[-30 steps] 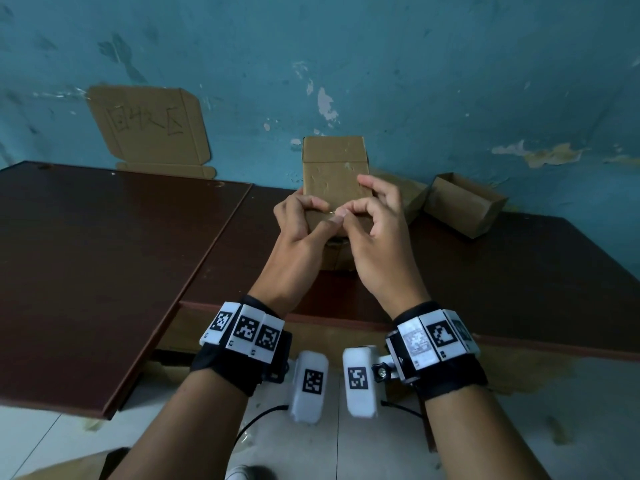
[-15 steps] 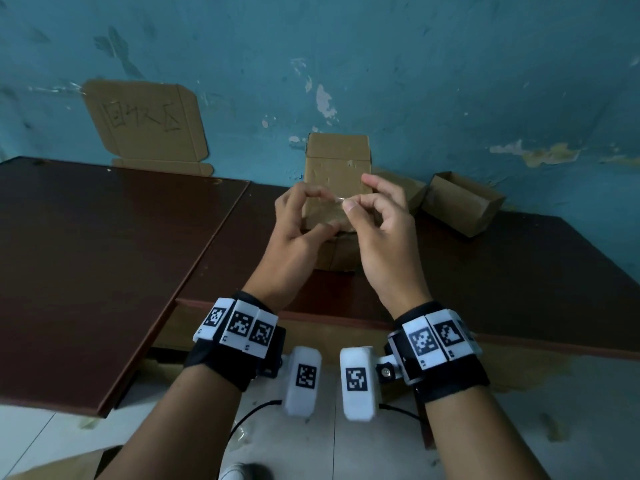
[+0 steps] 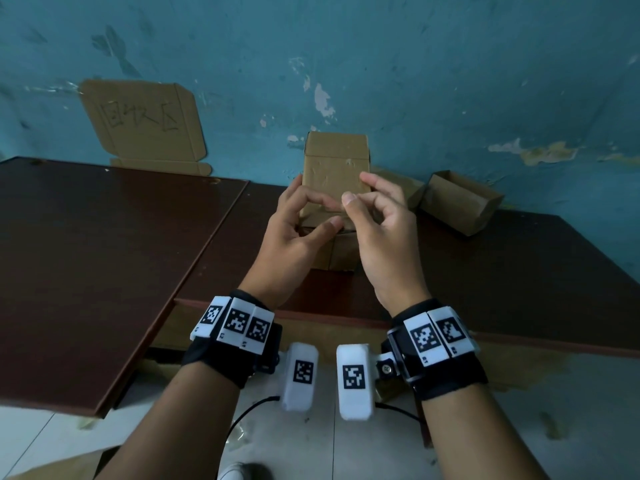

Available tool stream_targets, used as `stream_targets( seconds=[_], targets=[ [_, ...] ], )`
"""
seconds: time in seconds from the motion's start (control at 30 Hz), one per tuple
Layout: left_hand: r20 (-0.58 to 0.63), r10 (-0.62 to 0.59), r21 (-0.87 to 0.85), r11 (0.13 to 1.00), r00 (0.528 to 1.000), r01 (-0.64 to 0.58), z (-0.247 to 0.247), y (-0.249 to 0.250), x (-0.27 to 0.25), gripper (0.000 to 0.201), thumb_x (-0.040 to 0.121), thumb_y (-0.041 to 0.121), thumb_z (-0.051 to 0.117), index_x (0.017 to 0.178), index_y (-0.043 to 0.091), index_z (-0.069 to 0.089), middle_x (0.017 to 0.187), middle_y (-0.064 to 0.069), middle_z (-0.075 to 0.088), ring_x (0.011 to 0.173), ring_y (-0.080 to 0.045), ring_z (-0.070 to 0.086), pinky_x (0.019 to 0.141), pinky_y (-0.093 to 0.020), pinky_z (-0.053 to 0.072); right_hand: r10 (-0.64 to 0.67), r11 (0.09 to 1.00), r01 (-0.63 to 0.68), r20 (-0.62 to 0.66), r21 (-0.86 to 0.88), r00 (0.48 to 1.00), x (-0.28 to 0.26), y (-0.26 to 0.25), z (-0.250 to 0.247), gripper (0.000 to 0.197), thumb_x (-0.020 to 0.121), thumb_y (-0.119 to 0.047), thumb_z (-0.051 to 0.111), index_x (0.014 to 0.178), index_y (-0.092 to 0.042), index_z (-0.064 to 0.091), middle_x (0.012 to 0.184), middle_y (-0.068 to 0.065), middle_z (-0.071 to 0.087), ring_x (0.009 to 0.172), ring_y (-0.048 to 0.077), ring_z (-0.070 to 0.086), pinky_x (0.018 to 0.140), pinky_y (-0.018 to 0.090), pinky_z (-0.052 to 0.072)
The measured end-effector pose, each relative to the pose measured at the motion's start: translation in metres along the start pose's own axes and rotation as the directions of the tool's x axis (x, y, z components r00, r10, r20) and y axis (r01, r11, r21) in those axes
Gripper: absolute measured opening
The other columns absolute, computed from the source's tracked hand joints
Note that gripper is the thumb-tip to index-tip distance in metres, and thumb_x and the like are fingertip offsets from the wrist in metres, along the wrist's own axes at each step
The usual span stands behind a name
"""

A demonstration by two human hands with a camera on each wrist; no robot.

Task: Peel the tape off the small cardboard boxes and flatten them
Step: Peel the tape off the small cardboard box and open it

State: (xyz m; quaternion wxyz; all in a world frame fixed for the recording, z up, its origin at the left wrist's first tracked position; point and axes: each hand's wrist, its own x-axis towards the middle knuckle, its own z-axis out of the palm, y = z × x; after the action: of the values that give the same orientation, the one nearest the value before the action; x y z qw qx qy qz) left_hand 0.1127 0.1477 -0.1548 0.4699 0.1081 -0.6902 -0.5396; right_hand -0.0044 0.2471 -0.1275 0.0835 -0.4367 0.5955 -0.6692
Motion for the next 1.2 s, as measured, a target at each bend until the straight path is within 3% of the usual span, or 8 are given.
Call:
stream_targets(
  seconds=[0.2,0.33,0.43,0.6,0.83,1.0,1.13,1.2],
  targets=[
    [-0.070,-0.022,0.012,1.000,0.997,0.022,-0.001,-0.002,0.002,0.019,0.093,0.046,0.078,0.093,0.027,0.076,0.158,0.004,0.054,0.154,-0.021,0.047,0.122,-0.059,0.043,-0.015,1.000,0.015,0.007,-0.012,1.000,-0.001,0.000,-0.002,0.010,0.105,-0.023,0.075,0.102,-0.013,0.077,0.149,-0.009,0.058,0.145,0.004,0.051,0.125,0.041,0.044],
    [-0.091,-0.086,-0.077,0.994,0.992,0.079,-0.003,-0.003,0.004,0.030,0.092,0.055,0.079,0.083,0.028,0.073,0.157,0.002,0.055,0.156,-0.027,0.044,0.124,-0.061,0.039,-0.056,0.991,0.053,0.025,0.121,0.998,-0.002,-0.002,-0.005,0.037,0.102,-0.009,0.077,0.135,-0.015,0.062,0.141,-0.004,0.064,0.137,0.005,0.061,0.118,0.036,0.052],
    [-0.104,-0.093,-0.095,0.992,0.990,0.083,-0.004,-0.002,0.004,0.037,0.091,0.059,0.078,0.079,0.025,0.070,0.156,0.001,0.055,0.157,-0.027,0.042,0.125,-0.059,0.039,-0.096,0.995,0.094,0.139,0.020,0.986,0.000,-0.003,-0.012,0.023,0.097,-0.017,0.080,0.119,-0.023,0.077,0.144,-0.005,0.064,0.140,0.006,0.059,0.121,0.041,0.050],
    [-0.121,-0.107,-0.118,0.989,0.987,0.092,0.000,-0.001,0.003,0.032,0.095,0.052,0.074,0.079,0.023,0.072,0.155,0.001,0.056,0.155,-0.025,0.046,0.124,-0.058,0.041,-0.121,0.968,0.159,0.192,-0.196,0.974,-0.001,-0.003,-0.013,0.008,0.098,-0.017,0.082,0.106,-0.017,0.083,0.153,-0.004,0.056,0.142,-0.001,0.051,0.108,0.002,0.040],
    [-0.041,-0.101,-0.037,0.994,0.994,0.100,0.010,0.005,-0.005,0.026,0.099,0.052,0.074,0.105,0.029,0.065,0.149,-0.012,0.057,0.149,-0.032,0.051,0.122,-0.059,0.043,-0.179,0.939,0.198,0.092,-0.282,0.980,0.009,0.008,-0.011,0.016,0.108,-0.017,0.070,0.105,-0.005,0.081,0.145,-0.001,0.060,0.125,-0.014,0.054,0.105,0.002,0.041],
    [-0.044,-0.061,-0.177,0.983,0.997,0.052,0.009,0.013,-0.005,0.040,0.104,-0.003,0.064,0.135,0.016,0.047,0.141,-0.005,0.066,0.128,-0.026,0.069,0.101,-0.036,0.059,-0.208,0.925,0.222,0.079,-0.308,0.975,0.011,0.013,-0.012,0.020,0.108,-0.019,0.071,0.103,-0.003,0.080,0.144,0.002,0.060,0.122,-0.026,0.048,0.106,0.001,0.037],
    [-0.007,-0.042,0.009,0.999,0.999,0.042,0.006,0.011,-0.003,0.028,0.089,0.022,0.083,0.113,0.028,0.068,0.152,-0.005,0.056,0.143,-0.025,0.057,0.117,-0.058,0.049,-0.188,0.937,0.203,0.082,-0.285,0.979,0.010,0.012,-0.011,0.022,0.110,-0.019,0.067,0.101,-0.003,0.078,0.144,0.003,0.058,0.121,-0.027,0.048,0.104,0.000,0.036],
    [-0.039,-0.017,0.073,0.997,0.999,0.020,0.006,0.013,-0.003,0.016,0.085,0.037,0.083,0.098,0.038,0.074,0.160,-0.001,0.049,0.155,-0.020,0.044,0.123,-0.057,0.043,-0.176,0.943,0.195,0.094,-0.269,0.980,0.010,0.009,-0.014,0.024,0.111,-0.019,0.065,0.098,-0.003,0.077,0.144,0.005,0.058,0.120,-0.027,0.048,0.102,-0.001,0.036]
  ],
)
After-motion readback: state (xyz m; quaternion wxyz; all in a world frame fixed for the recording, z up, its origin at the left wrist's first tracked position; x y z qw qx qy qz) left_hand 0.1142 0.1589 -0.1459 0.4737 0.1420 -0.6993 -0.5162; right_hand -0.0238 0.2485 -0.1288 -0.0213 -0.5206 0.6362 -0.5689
